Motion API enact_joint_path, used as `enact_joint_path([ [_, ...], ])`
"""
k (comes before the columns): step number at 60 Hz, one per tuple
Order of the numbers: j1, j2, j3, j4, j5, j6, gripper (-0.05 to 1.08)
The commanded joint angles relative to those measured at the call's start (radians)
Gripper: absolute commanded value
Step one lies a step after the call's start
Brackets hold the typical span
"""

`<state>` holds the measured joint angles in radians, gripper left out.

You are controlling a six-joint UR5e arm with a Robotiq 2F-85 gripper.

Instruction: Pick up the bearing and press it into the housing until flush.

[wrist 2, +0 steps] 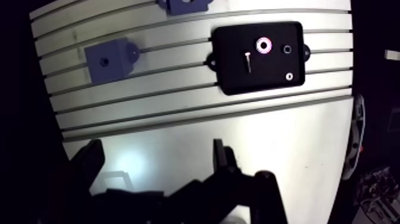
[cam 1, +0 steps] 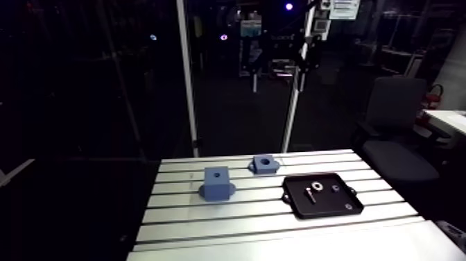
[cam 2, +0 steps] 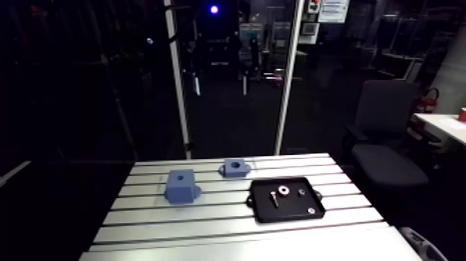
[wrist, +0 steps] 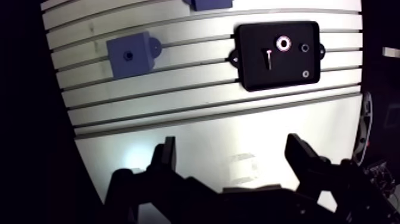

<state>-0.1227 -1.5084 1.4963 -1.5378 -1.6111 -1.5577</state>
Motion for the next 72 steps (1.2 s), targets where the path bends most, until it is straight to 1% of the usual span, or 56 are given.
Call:
enact_joint_path([
  [1,0.0,-0.126,0.17,-0.043,0.035,-0.12,0.01],
  [39,-0.001,-0.125,0.173,-0.044,0.035,-0.121,0.01],
  [50,-0.004,-0.116,0.171,-0.044,0.034,-0.156,0.01],
  [58,-0.038,-0.106,0.172,-0.091,0.033,-0.177,0.01],
  [59,-0.053,-0.104,0.173,-0.107,0.033,-0.184,0.01],
  [60,-0.053,-0.104,0.173,-0.107,0.033,-0.184,0.01],
  [62,-0.084,-0.095,0.176,-0.132,0.035,-0.197,0.01],
  [63,-0.084,-0.095,0.176,-0.132,0.035,-0.197,0.01],
  [64,-0.099,-0.089,0.178,-0.14,0.035,-0.203,0.01],
  [72,-0.138,-0.06,0.178,-0.176,0.037,-0.218,0.01],
])
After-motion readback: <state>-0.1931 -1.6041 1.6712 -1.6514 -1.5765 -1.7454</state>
